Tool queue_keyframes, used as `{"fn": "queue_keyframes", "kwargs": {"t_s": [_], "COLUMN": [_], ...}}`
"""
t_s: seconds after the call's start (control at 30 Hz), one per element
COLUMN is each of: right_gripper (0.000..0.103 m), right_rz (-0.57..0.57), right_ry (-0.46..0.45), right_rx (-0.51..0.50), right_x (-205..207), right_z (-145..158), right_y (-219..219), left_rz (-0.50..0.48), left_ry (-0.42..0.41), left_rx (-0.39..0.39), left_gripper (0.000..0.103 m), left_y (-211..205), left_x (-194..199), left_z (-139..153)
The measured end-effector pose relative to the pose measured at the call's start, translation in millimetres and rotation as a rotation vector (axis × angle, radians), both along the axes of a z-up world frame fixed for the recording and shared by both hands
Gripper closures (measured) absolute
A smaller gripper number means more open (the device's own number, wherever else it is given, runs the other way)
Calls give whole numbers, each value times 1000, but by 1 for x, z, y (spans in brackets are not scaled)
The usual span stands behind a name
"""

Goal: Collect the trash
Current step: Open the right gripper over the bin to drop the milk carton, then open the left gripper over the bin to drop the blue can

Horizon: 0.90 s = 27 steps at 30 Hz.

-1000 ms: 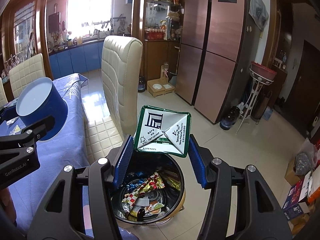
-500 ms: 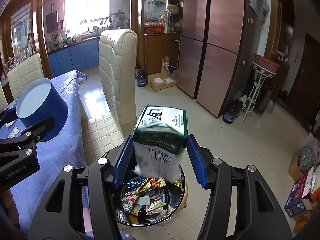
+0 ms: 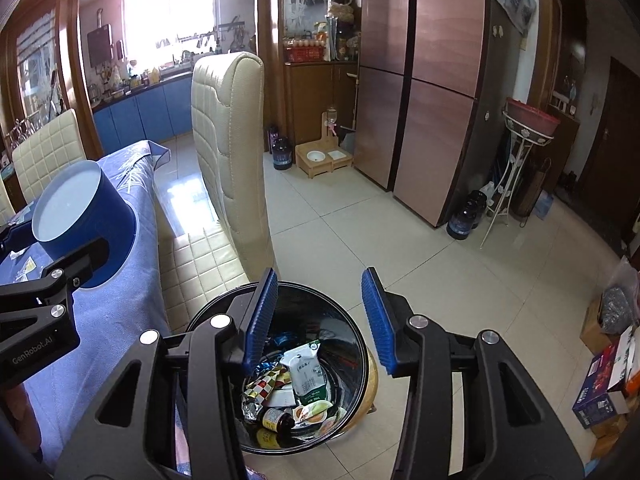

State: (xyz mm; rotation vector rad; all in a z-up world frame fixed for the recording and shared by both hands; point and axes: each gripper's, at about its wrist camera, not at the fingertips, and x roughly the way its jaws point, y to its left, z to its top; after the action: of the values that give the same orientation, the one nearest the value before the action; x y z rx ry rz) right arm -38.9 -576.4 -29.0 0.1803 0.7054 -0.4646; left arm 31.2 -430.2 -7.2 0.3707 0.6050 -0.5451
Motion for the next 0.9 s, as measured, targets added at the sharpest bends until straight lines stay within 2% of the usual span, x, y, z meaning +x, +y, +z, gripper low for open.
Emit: {"fn": "queue_keyframes", "kwargs": {"t_s": [0.4,0.9], "right_gripper": [57,57], "right_rz": [-43,-125], "right_ry": [7,18], "right_rx": [9,7], "right_x": [-10,-31], "right_z": [-6,-13], "right_y": [-18,-57], "left_rz": [-34,-104], "left_ry": [7,24], "left_rx": [4,17], "left_gripper": [31,31], "left_y": [-16,-58], "left_x": [-4,-22], "left_z": [-5,-11]}}
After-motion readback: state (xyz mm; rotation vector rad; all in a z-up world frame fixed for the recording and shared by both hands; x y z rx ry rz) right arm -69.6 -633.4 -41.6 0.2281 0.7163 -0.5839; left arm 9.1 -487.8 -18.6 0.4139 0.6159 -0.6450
